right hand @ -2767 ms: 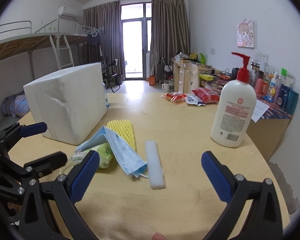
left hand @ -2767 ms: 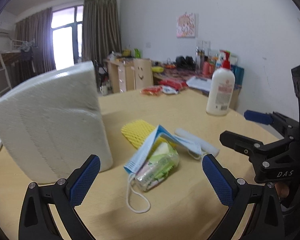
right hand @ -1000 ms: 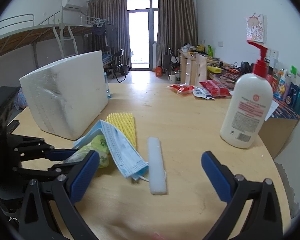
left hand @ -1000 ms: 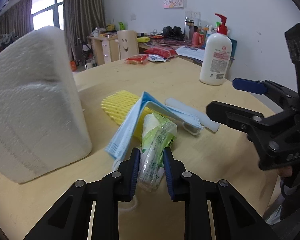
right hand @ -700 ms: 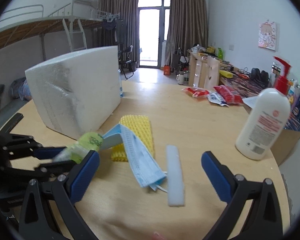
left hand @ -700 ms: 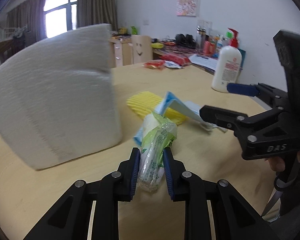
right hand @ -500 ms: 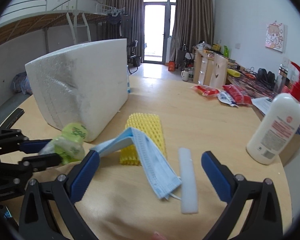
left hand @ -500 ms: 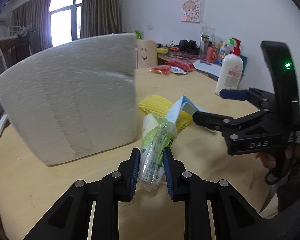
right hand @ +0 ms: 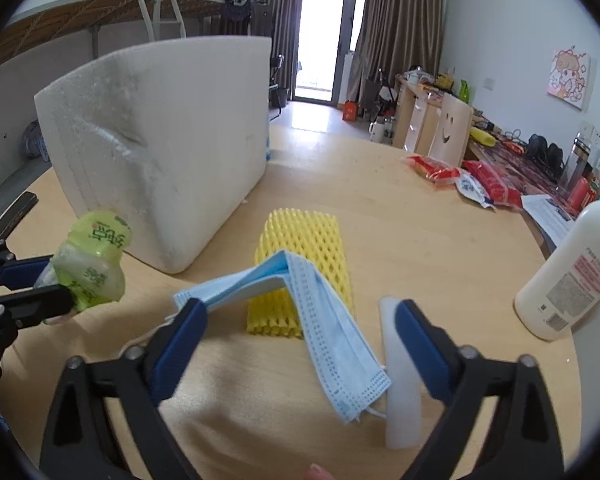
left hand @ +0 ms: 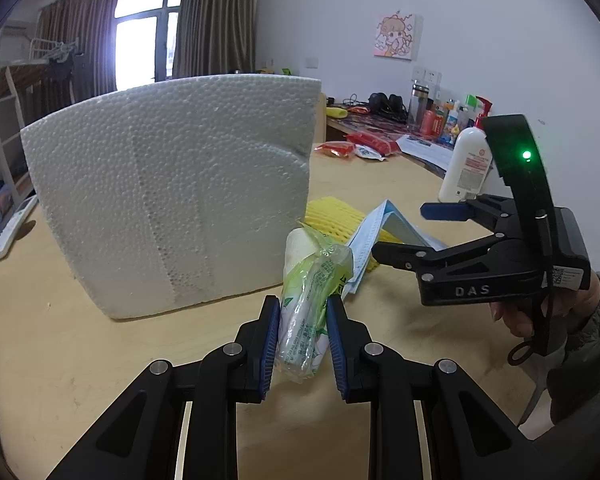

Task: Organize soft objects
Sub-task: 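Grasp the green wet-wipe pack with the left tool while the right tool grasps the blue mask, then lift and carry the wet-wipe pack and blue mask over the foam box with both tools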

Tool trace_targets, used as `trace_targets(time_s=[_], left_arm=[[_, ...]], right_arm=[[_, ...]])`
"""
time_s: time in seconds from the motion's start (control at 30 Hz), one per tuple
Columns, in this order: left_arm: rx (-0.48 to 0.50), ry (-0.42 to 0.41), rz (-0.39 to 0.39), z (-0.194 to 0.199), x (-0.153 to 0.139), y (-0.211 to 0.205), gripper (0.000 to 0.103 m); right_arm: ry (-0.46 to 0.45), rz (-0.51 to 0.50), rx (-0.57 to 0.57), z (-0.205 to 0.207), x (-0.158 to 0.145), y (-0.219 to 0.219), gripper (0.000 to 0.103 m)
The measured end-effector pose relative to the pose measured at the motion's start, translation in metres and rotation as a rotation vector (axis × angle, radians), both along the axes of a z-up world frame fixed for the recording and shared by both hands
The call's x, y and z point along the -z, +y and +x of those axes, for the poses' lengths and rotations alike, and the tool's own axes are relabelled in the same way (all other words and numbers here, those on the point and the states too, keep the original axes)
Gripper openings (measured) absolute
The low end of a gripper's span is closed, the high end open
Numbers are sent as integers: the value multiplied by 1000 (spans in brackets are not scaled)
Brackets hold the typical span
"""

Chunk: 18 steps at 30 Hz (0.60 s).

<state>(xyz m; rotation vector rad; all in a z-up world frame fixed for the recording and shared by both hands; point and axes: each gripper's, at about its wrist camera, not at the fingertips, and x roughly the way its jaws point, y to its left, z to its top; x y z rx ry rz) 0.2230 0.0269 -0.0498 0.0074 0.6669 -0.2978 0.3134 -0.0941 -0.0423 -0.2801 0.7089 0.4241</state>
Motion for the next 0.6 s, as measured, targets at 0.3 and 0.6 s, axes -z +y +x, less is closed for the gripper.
trace_targets(time_s=[0.3,0.6], left_arm=[[0,-10,-12,-4,1,5,26],[-10,-22,-11,-9,-2,4,26]], right_arm=[[60,-39,56,12,10,-1,47],[36,-11,116,6,0,-11,10]])
